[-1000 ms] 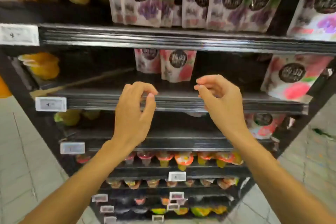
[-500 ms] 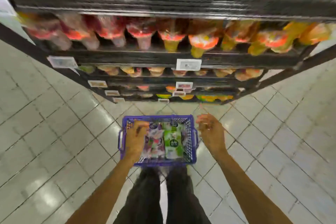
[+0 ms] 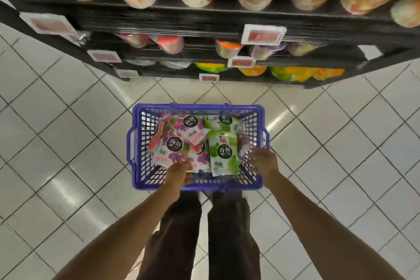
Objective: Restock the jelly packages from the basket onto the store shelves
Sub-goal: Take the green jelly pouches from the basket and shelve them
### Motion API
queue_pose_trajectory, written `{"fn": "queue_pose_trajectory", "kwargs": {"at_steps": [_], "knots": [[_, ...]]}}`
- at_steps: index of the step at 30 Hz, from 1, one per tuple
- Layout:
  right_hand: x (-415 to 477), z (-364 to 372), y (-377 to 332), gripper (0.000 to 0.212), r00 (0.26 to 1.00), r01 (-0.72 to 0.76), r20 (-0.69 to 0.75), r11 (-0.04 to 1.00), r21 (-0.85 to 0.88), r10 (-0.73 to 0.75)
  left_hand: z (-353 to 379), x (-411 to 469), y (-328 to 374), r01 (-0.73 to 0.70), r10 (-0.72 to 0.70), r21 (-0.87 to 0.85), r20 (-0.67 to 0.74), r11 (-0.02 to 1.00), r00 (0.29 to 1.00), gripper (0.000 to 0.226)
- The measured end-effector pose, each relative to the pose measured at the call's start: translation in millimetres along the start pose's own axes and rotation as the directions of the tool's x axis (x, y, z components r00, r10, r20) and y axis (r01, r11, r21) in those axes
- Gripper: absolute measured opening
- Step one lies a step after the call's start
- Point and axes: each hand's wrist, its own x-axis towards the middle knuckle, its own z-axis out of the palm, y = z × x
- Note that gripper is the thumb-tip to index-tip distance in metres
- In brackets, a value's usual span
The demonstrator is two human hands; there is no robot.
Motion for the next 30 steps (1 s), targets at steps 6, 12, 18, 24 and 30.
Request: {"fn": "queue_pose_trajectory", "kwargs": {"at_steps": [6, 12, 18, 24, 30], "knots": [[91.1, 50.9, 12.7, 0.020, 0.993, -0.106, 0.045, 0.994, -0.009, 0.106, 29.9, 77.5, -12.8, -0.084, 0.027, 0.338, 0.172, 0.938, 0.985, 0.014], [158.6, 88.3, 19.6, 0.022, 0.959, 0.201, -0.073, 0.836, -0.510, -0.275, 58.4, 132.4, -34.1, -0.198, 0.123, 0.395, 0.208, 0.897, 0.970, 0.018], [203.1, 100.6, 17.4, 0.032, 0.894, 0.378, 0.022, 0.724, -0.577, -0.448, 97.5, 169.6, -45.7, -0.103, 0.092, 0.101, 0.111, 0.990, 0.990, 0.025], [213.4, 98.1, 28.9, 0.023, 0.828, 0.417, 0.105, 0.480, -0.772, -0.551, 97.0, 177.7, -46.5, -0.176, 0.169, 0.222, 0.049, 0.959, 0.984, 0.008], [164.2, 92.2, 38.4, 0.023, 0.674, 0.484, 0.047, 0.393, -0.782, -0.737, 74.9, 142.2, -47.7, -0.227, 0.227, 0.049, 0.012, 0.973, 0.974, 0.020]]}}
